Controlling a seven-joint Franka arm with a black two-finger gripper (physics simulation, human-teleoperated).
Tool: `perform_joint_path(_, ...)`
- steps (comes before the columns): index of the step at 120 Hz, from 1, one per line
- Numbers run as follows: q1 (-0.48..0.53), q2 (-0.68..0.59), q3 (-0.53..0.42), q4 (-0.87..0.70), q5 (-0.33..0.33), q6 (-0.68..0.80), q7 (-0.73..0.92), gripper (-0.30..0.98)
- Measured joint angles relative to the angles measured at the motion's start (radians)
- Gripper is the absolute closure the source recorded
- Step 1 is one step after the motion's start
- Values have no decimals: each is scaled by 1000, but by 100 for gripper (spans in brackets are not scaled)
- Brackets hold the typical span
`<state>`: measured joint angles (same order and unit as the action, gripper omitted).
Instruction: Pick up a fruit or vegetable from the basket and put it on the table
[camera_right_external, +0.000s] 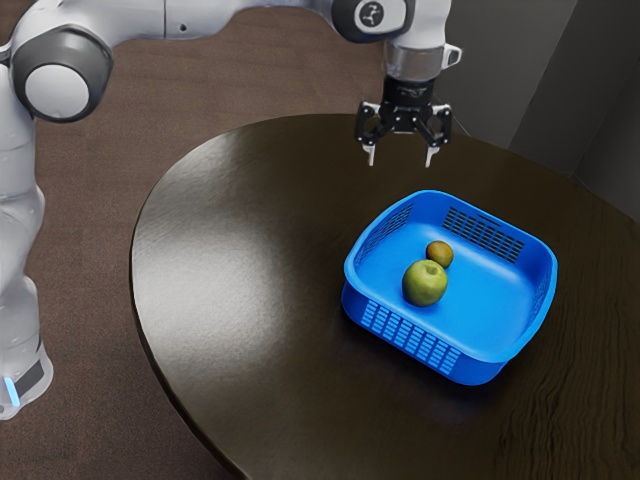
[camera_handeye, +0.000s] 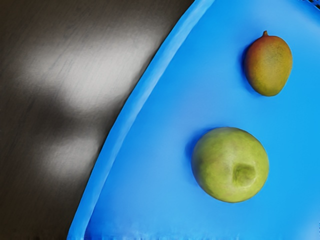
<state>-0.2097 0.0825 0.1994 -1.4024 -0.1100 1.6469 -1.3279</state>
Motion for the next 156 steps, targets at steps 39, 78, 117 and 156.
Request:
perform_joint_path(39, -1, 35, -2, 17, -51, -9, -176, 0)
perform_joint_path(78, -5, 92, -10, 12, 37, 14, 87, 1)
perform_joint_path(117, -2, 273, -94, 127, 125, 147, 360, 3)
perform_joint_path(156, 56, 357, -84, 113, 28, 185, 520, 4)
